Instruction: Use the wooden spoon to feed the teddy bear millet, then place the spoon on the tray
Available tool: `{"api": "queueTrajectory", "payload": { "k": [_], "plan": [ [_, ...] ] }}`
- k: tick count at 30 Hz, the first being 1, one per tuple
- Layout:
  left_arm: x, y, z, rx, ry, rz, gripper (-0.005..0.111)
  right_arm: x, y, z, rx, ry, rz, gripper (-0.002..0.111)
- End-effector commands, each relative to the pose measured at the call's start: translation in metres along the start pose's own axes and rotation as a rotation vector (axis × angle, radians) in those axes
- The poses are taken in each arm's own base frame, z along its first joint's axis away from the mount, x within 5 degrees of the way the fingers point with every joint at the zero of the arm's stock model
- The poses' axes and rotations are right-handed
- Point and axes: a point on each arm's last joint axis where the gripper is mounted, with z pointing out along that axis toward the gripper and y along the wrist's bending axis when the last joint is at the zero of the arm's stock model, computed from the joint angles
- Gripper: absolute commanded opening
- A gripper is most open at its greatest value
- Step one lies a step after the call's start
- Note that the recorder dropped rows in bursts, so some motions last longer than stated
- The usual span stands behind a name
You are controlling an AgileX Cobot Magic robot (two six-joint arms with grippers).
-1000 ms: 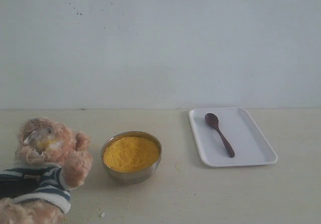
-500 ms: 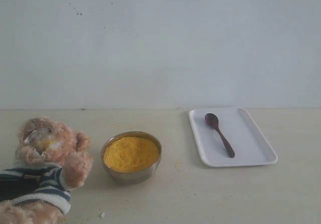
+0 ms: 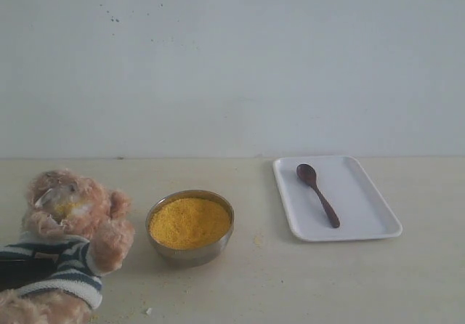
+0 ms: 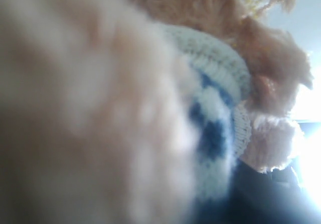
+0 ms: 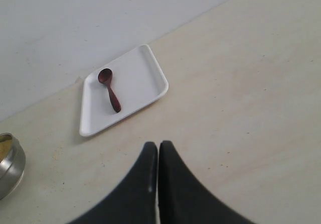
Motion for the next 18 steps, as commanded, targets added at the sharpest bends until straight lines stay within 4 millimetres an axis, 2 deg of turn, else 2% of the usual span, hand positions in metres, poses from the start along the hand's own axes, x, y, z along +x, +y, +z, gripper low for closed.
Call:
{"api": "queueTrajectory", "payload": {
  "k": [1,7,11,18],
  "plan": [
    [-0.012,-0.007,0.001,0.042,-0.022,0.044,0.004,-0.001,0.001,0.000,-0.010,-0.014,-0.007,0.000],
    [-0.041,-0.010,0.003,-0.013,-0.067,0.152,0.004,-0.001,0.001,0.000,-0.010,-0.014,-0.007,0.000],
    [-0.042,-0.006,0.005,-0.030,-0.062,0.183,0.004,-0.001,0.001,0.000,-0.010,-0.014,-0.007,0.000],
    [-0.047,0.021,0.018,-0.012,-0.019,0.093,0.004,-0.001,0.001,0.000,-0.011,-0.014,-0.005,0.000]
  ]
}}
